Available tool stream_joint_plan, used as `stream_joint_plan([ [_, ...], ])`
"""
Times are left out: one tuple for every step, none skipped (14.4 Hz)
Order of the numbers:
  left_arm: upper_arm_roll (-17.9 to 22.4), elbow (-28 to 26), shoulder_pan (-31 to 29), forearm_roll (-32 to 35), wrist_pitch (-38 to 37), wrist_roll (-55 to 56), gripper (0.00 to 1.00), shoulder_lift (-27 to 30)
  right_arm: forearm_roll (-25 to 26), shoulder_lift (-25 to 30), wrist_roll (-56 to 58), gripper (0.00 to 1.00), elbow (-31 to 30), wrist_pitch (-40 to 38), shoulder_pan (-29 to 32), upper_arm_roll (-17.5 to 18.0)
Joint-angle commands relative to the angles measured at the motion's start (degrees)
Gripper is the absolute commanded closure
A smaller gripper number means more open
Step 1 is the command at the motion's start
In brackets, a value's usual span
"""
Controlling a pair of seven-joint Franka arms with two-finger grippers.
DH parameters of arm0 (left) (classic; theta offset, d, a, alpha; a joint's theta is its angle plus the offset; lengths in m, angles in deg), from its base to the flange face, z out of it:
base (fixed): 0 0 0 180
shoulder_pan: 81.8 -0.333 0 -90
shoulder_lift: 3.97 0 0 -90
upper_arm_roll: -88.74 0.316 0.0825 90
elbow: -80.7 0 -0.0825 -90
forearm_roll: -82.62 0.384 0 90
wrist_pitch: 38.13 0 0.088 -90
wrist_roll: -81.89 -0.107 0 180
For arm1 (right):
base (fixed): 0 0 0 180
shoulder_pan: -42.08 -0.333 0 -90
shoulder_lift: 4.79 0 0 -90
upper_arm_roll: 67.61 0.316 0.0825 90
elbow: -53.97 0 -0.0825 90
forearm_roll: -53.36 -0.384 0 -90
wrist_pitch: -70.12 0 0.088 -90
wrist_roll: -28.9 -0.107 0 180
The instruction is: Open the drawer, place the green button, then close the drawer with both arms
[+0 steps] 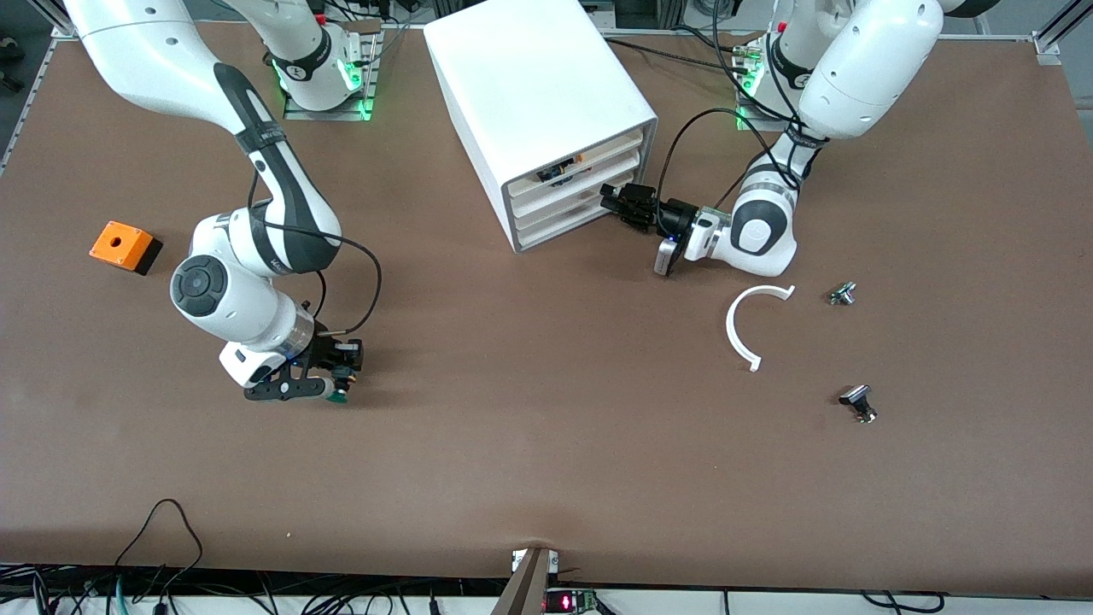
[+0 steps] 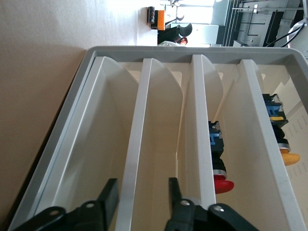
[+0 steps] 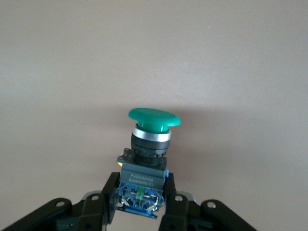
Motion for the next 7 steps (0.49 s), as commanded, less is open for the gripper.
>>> stream_joint_plan([
  [-0.38, -0.87, 0.57, -1.83, 1.46, -1.76, 0.59, -0.26, -0.34, 1.11, -4.17, 1.0, 4.26, -6.79, -1.81, -0.04],
  [-0.38, -0.79, 1.09, -1.83, 1.99, -1.76, 0.64, -0.43, -0.25, 1.55, -5.92, 1.0, 4.97, -8.03, -2.51, -0.04],
  [-0.38, -0.79, 1.71, -2.79, 2.43, -1.76, 0.64, -0.87, -0.08, 1.73, -7.51, 1.0, 5.41, -8.56, -3.74, -0.13],
  [-0.38, -0.79, 2.32, -3.85, 2.7, -1.76, 0.63, -1.05, -0.08, 1.73, -8.83, 1.0, 6.02, -9.35, -4.71, -0.13],
  [-0.38, -0.87, 3.2, -4.81, 3.4, -1.76, 0.63, -1.14, -0.08, 1.82, -10.67, 1.0, 7.07, -10.67, -5.15, -0.13],
  [-0.38, -0.88, 3.73, -5.52, 3.75, -1.76, 0.64, -1.14, -0.08, 1.82, -12.6, 1.0, 9.0, -12.59, -6.03, -0.13],
  [-0.38, -0.88, 3.73, -5.53, 3.93, -1.76, 0.72, -1.14, -0.16, 1.82, -14.45, 1.0, 10.84, -15.05, -7.08, -0.04],
])
